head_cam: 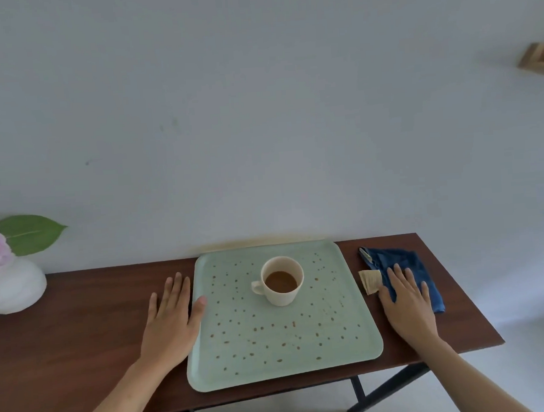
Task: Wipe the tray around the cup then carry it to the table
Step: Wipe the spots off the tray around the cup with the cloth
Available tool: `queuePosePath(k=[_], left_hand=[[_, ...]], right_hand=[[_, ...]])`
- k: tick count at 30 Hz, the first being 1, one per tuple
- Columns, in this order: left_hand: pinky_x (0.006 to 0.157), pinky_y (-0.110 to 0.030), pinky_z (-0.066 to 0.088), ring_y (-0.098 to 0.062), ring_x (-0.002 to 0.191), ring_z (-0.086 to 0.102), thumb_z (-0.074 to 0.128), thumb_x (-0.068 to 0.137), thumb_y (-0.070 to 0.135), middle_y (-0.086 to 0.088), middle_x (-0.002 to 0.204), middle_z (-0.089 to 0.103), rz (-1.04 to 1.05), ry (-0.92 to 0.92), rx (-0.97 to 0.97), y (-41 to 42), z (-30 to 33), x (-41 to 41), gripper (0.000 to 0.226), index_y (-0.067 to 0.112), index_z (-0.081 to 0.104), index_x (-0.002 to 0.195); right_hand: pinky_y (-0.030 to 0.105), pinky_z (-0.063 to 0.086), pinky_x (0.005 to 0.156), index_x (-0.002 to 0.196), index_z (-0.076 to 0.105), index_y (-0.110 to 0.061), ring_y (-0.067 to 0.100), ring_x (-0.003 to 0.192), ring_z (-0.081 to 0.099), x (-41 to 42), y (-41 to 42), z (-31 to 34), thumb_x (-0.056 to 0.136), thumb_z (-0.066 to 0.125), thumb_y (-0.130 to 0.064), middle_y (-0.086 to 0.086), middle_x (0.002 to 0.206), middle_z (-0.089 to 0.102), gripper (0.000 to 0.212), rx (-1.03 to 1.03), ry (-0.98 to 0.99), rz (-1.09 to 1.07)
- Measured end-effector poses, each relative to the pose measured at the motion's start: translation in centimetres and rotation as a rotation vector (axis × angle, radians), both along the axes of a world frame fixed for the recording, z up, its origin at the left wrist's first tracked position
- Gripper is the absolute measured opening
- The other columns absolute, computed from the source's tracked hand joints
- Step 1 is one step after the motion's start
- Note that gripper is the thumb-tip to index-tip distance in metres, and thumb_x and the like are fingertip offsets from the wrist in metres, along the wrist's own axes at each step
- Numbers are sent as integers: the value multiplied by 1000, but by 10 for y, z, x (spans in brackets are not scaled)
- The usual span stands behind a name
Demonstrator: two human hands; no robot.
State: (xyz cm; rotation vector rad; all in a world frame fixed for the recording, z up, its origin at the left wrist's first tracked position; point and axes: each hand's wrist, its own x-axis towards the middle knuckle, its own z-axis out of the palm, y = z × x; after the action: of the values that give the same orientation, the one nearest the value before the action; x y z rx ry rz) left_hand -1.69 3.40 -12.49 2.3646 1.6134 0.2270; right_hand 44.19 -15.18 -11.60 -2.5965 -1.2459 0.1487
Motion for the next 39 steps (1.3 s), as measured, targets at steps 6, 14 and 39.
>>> queuePosePath(k=[6, 14, 39], left_hand=[[130, -42, -9, -8, 157, -20, -7, 95, 74, 6, 173, -11, 16, -1, 30, -1, -2, 0, 90, 19, 0, 165], [131, -42, -7, -7, 158, -18, -3, 97, 73, 6, 173, -6, 27, -5, 28, -2, -1, 2, 87, 19, 4, 165], [131, -44, -3, -8, 159, -11, 2, 100, 73, 5, 174, 3, 32, -39, 38, -2, 0, 2, 87, 17, 13, 165]], right_hand=[[58, 21, 124, 157, 45, -15, 37, 157, 20, -14, 4, 4, 111, 48, -27, 10, 166, 37, 48, 176, 56, -49], [51, 50, 107, 144, 62, -6, 40, 139, 55, -8, -4, 10, 100, 64, 2, 14, 152, 56, 45, 396, 9, 68], [41, 37, 120, 98, 83, -18, 7, 127, 65, -58, -55, 30, 71, 66, 32, -21, 115, 77, 59, 373, 264, 789]])
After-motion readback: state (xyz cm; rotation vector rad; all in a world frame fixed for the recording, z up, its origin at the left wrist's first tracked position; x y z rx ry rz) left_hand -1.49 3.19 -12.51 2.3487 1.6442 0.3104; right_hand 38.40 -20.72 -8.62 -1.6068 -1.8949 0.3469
